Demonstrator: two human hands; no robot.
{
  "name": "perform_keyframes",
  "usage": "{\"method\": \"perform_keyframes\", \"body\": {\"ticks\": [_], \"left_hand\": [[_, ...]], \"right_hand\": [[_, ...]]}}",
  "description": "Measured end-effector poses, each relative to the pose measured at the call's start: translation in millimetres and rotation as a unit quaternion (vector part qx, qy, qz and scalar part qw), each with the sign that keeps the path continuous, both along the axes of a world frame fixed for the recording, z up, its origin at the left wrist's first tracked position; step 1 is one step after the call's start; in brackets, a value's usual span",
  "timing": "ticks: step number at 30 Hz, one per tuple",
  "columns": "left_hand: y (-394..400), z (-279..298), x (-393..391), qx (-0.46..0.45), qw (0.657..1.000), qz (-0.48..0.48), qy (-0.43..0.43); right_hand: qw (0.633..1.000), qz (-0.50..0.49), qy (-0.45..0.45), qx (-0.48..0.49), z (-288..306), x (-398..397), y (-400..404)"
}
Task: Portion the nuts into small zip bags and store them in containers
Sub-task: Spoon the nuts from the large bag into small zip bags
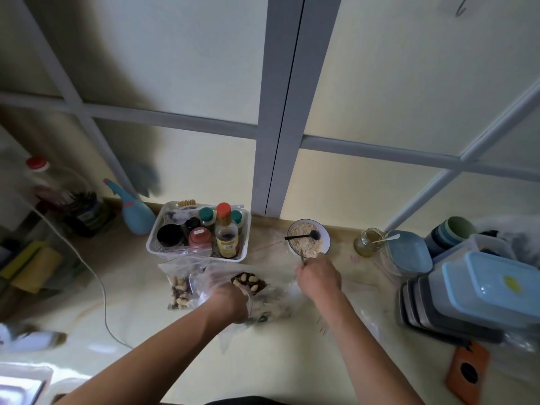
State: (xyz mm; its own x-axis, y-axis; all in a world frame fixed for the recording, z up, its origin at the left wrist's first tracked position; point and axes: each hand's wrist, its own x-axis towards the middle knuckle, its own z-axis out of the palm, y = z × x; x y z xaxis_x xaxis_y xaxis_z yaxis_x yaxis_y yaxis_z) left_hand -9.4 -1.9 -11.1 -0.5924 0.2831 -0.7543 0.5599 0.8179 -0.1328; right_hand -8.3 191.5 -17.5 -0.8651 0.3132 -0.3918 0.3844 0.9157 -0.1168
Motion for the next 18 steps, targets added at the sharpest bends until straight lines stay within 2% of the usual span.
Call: {"method": "perform_keyframes", "body": {"ticks": [3,5,7,10,13,15,18], "left_hand": [[-5.4,-2.3,3.4,-0.027,1.000,-0.013,0.007],[-6.5,-0.3,4.2,-0.038,0.999,-0.021,0.004],[-5.4,3.0,4.5,-0.065,0.997,-0.033,0.008],[-3.8,6.0,4.2,-0.090,0.995,-0.051,0.015],[-5.1,8.3,4.5,-0.069,0.996,-0.049,0.004],[-6.9,7.7,5.4,-0.065,0.997,-0.036,-0.004],[-10.9,1.9,5.0,-0.075,0.997,0.003,0.000]], "right_hand": [[0.995,0.065,0.071,-0.006,7.5,7.5,-15.2],[0.981,0.144,0.118,-0.062,12.2,13.4,-27.4],[0.965,0.183,0.121,-0.140,16.0,18.0,-41.0],[0.953,0.144,0.086,-0.253,8.4,20.8,-55.8],[0.940,0.097,0.092,-0.314,-8.4,24.5,-63.7],[0.938,0.075,0.109,-0.320,-18.9,28.8,-66.1],[0.963,0.058,0.156,-0.211,-44.4,31.8,-58.1]]}}
